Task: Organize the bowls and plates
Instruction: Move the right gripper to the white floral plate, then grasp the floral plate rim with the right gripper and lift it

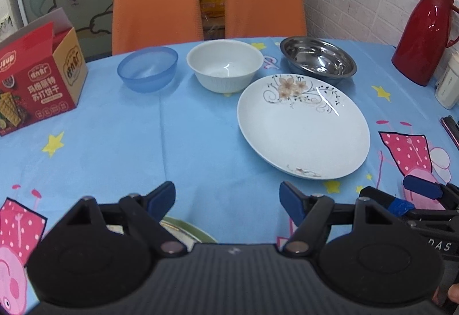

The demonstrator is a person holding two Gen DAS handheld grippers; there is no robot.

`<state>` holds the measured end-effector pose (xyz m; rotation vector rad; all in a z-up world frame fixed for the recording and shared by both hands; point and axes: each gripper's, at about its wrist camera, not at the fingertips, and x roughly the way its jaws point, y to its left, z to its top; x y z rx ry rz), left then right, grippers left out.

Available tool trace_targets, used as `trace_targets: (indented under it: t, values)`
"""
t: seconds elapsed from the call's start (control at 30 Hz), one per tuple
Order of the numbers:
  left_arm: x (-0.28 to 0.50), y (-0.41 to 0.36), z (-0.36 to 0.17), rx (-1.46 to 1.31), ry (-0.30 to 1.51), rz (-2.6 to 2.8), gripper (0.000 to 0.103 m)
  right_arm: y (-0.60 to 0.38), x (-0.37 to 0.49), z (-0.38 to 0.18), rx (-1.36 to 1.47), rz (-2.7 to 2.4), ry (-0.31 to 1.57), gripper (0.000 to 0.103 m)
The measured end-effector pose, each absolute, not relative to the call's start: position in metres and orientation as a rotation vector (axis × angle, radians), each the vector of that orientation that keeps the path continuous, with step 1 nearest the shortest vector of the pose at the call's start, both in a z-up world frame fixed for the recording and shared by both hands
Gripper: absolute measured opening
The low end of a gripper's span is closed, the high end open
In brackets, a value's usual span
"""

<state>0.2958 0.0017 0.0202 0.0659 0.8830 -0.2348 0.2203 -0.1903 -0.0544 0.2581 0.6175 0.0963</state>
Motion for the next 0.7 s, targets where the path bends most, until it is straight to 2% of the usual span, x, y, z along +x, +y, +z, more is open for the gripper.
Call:
trace_targets:
  t: [0.2, 0.37, 0.7]
  values:
    - [0.339, 0.002, 0.021, 0.036, 0.915, -0.243, 0.073, -0.199, 0.242, -0.043, 0.186, 0.105, 0.613, 0.090]
    - [0.382, -0.018, -0.003, 0.023, 1.003, -0.257, 0.073, -0.202, 0.290, -0.049, 0.128, 0.060, 0.664, 0.089]
    - [0.411, -0.039, -0.027, 0.034, 1.037, -0.249, 0.073, -0.192, 0.332, -0.062, 0.069, 0.073, 0.722, 0.089]
